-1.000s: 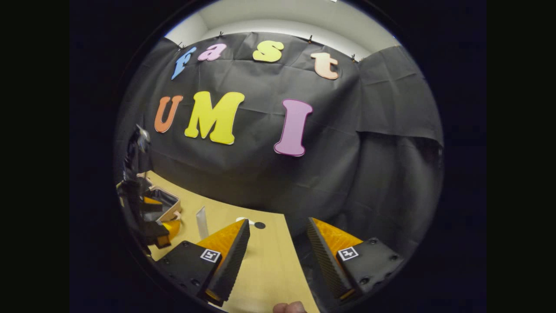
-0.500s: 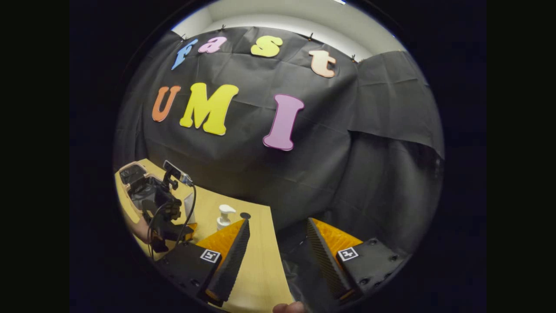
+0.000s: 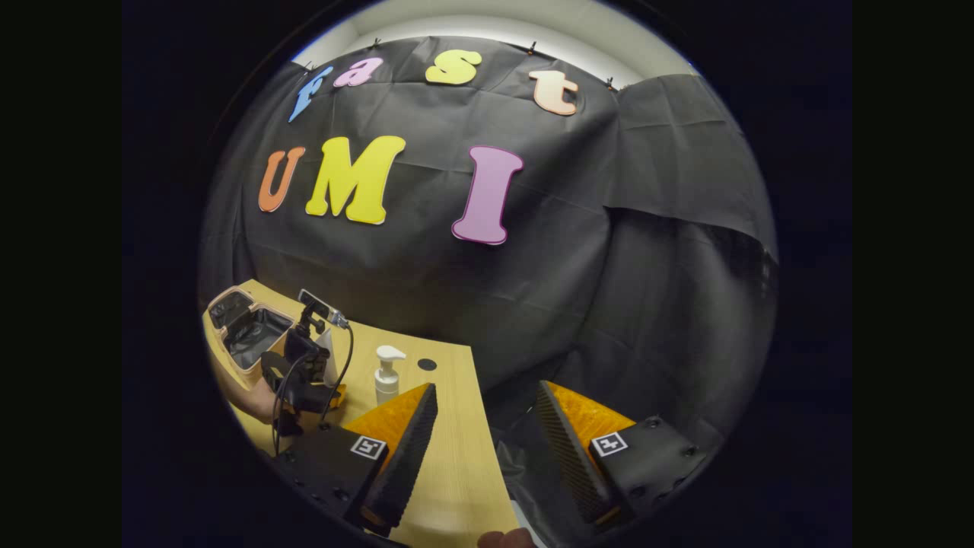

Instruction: First open the suitcase, pack the skin care products into it, and then close the suitcase.

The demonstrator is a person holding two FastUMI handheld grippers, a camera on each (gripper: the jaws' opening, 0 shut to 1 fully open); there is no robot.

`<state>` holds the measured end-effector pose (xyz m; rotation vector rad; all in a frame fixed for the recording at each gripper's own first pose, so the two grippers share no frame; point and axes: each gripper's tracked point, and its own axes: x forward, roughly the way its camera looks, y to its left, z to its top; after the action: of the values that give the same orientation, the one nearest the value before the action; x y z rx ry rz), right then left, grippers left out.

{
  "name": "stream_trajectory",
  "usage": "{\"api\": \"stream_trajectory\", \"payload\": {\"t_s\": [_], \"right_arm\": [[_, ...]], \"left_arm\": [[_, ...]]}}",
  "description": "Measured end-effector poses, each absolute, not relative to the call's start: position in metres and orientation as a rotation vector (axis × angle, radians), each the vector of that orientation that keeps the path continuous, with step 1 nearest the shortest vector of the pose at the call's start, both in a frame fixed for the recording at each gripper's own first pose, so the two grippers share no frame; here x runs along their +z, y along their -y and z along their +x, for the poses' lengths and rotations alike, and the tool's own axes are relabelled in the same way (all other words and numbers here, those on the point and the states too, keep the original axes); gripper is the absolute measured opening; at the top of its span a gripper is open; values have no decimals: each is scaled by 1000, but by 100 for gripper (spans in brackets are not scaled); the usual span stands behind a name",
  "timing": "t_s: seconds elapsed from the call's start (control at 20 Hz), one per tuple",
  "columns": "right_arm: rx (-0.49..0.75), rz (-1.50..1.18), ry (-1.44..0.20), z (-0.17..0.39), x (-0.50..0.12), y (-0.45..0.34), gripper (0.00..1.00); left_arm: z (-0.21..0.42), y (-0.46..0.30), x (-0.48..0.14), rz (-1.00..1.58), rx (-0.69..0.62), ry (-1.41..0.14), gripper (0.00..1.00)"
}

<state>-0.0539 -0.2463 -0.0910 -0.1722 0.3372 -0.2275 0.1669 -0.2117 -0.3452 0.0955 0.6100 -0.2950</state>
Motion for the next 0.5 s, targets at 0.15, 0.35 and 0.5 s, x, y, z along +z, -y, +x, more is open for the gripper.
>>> {"api": "stream_trajectory", "payload": {"t_s": [0.15,0.35,0.5], "right_arm": [[-218,-164,-346,-56,-96,246,79],[-172,-145,-353,-52,-107,237,78],[-92,-96,-414,-42,-147,215,79]], "left_arm": [[168,214,-344,106,-318,-619,49],[158,206,-307,97,-333,-571,46],[136,195,-264,86,-332,-537,46]]}}
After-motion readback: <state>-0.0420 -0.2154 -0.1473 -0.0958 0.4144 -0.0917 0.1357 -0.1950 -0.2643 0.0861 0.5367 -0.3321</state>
